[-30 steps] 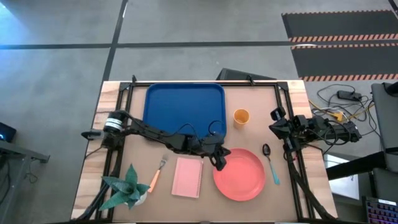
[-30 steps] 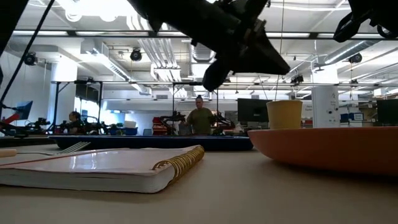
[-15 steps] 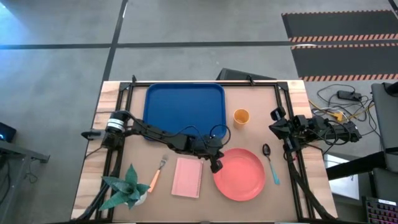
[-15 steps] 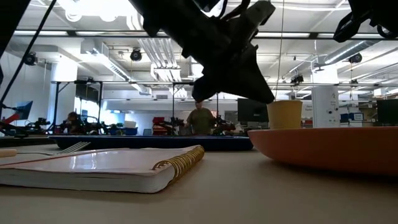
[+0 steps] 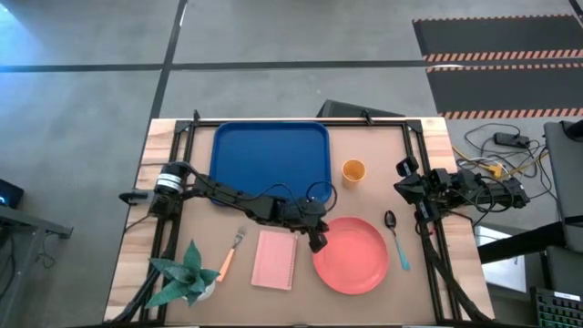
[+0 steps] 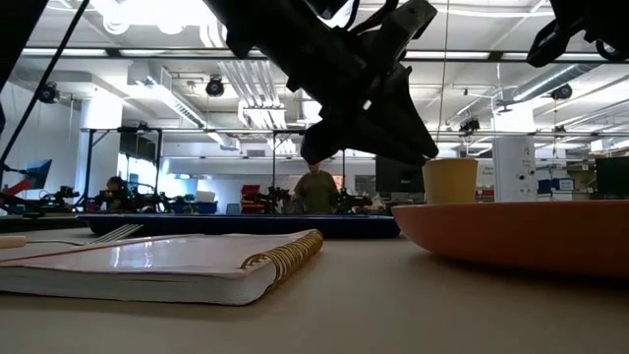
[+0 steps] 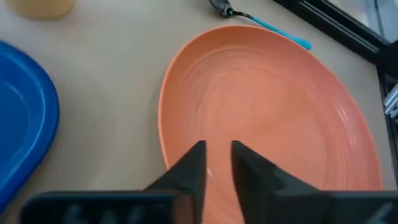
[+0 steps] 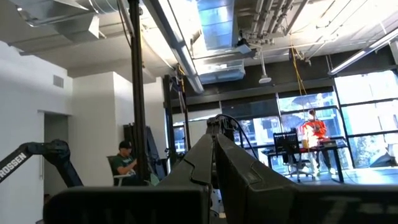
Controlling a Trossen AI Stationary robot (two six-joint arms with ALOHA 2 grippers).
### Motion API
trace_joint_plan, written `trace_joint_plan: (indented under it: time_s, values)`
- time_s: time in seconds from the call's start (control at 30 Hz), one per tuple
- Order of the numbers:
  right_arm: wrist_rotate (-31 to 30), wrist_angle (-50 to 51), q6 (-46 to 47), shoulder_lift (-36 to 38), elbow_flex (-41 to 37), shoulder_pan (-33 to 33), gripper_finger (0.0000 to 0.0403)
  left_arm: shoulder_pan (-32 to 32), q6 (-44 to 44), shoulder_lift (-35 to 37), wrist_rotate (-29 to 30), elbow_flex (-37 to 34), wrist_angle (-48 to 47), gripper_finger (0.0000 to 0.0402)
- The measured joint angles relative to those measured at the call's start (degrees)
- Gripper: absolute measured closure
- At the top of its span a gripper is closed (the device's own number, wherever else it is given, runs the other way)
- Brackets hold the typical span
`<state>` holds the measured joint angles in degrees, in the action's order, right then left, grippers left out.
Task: Pick and place plate/cup/fork/spoon on tray
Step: Put the pink plate on the blue tray
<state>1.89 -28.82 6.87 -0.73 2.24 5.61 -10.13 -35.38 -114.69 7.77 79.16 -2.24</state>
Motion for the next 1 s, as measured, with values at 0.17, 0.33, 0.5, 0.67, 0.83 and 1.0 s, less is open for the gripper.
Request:
trace_joint_plan:
  time_s: [0.17, 0.33, 0.5, 0.67, 0.83, 1.0]
  values:
    - [0.0, 0.0, 0.0, 0.0, 0.0, 0.0, 0.0394, 0.3, -5.8, 0.0, 0.8, 0.0, -0.6, 0.0254]
    - [0.0, 0.0, 0.1, 0.0, 0.0, 0.0, 0.0394, 0.4, -9.8, 0.0, 1.9, 0.0, -1.1, 0.0199]
    - [0.0, 0.0, 0.1, 0.0, 0.0, 0.0, 0.0394, 0.4, -9.2, 0.1, 2.2, -0.2, -1.9, 0.0192]
    - [0.0, 0.2, 0.0, 0.0, 0.0, 0.0, 0.0394, 0.4, -9.2, 0.1, 4.0, -2.5, -1.8, 0.0192]
    - [0.0, 0.3, 0.0, 0.0, 0.0, 0.0, 0.0394, 0.4, -9.3, 0.1, 4.3, -4.6, 0.8, 0.0192]
    - [0.0, 0.6, -0.3, 0.0, 0.0, 0.0, 0.0394, 0.2, -9.2, 0.1, 4.7, -4.6, 2.1, 0.0192]
